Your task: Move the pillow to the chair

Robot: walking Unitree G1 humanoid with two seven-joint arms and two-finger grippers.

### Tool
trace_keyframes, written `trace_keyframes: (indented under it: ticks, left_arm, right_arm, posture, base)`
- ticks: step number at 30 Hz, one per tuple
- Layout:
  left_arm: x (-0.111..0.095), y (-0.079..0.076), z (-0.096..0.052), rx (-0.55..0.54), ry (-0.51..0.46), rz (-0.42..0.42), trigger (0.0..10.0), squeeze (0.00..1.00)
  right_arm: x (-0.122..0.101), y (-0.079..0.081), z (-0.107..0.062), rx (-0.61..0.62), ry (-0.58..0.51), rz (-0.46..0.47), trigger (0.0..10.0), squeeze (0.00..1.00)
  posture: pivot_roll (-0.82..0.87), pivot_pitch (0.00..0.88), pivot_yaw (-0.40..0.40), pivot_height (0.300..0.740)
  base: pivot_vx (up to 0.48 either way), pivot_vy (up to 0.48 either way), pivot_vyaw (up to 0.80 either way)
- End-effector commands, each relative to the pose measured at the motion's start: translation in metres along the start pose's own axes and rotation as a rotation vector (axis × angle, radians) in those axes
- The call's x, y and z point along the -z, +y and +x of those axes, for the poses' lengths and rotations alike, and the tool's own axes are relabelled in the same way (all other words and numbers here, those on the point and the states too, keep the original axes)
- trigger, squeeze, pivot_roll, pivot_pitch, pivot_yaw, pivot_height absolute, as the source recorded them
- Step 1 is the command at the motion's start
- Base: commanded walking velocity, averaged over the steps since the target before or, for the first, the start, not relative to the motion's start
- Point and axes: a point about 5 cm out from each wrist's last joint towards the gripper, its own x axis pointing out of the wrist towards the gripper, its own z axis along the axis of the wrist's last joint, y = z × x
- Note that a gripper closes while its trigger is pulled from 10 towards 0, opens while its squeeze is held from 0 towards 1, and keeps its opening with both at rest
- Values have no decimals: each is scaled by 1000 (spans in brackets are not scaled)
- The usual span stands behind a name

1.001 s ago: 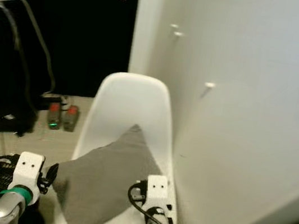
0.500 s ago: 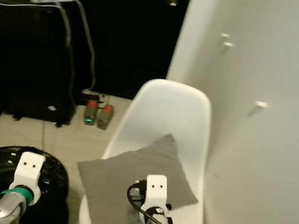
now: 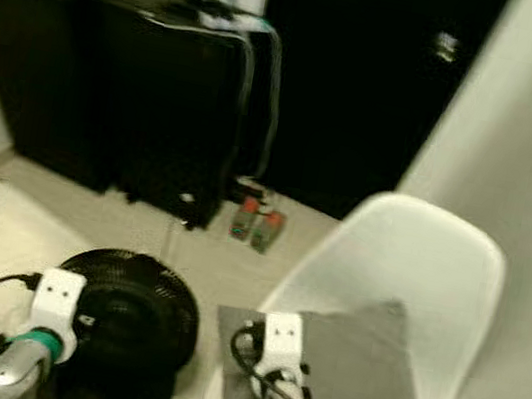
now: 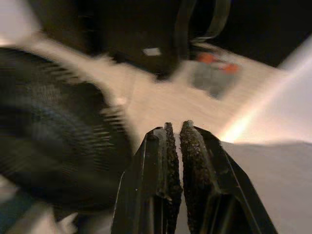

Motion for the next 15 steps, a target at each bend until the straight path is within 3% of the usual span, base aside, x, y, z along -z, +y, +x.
trace_keyframes:
  ticks: [1,15]
  left_arm:
    - [9,-2,-4,4,31,1,10000,0]
    - [8,1,-4,-4,34,10,10000,0]
  right_arm:
    - [8,-2,-4,9,30,9,10000,0]
    - [8,1,-2,0,34,19,10000,0]
  posture:
    - [-28,47,8,740]
    - [-18,53,6,740]
  base:
    - [0,0,800]
    - [0,0,800]
